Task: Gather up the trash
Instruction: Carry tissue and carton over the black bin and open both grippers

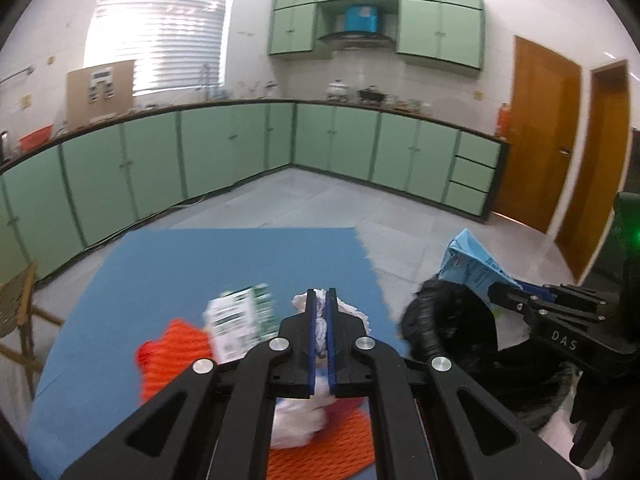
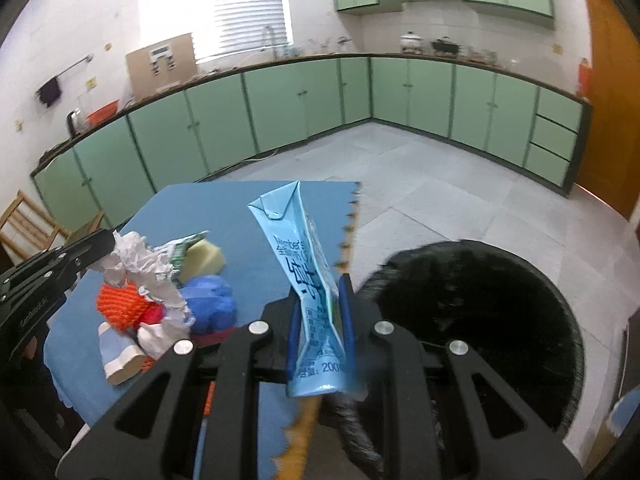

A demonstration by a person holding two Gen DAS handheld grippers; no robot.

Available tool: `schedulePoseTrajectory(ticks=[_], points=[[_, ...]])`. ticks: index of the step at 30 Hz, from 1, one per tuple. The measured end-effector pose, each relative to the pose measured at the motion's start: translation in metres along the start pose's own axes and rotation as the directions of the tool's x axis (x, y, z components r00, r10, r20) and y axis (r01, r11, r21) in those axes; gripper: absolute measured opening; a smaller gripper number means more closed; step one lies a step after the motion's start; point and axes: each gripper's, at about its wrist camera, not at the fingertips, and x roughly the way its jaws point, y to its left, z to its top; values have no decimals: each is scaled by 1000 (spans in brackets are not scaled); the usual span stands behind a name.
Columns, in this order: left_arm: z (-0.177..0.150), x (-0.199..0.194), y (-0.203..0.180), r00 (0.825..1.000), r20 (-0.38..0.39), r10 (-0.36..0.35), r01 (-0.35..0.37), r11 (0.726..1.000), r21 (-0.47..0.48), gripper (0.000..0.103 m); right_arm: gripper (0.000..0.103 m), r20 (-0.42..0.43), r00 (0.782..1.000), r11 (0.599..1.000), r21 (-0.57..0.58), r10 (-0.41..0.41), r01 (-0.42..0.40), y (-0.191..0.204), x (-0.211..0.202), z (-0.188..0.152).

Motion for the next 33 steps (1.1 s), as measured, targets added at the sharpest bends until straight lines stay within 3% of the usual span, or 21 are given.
schedulePoseTrajectory(ticks=[5,11,18,26,29,30,33], points=[[7,19,-46,994,4,-106,106,994,36,4,17,1,996,995,59,-84,83,-43,-15,-12],[5,60,-101,974,-52,-223,225,973,44,4,17,-26,985,977,125,-173,174,-93,-15,-34],[-18,112,-154,951,-140,-275,287,955,72,4,17,-106,967,946,208,-232,250,-147,7,-72],[-47,151,-176,926,-244,-288,317,944,88,4,18,-199,951,924,259,-235,283,-173,38,-100],[-51,153,-178,919,-264,-292,324,942,86,7,25,-221,944,919,259,-244,298,-173,44,-106],[-50,155,-176,921,-265,-286,318,944,86,10,35,-221,944,918,260,-245,299,-173,45,-107],[-48,152,-169,927,-255,-276,304,950,73,29,45,-207,943,918,252,-259,308,-171,43,-107]])
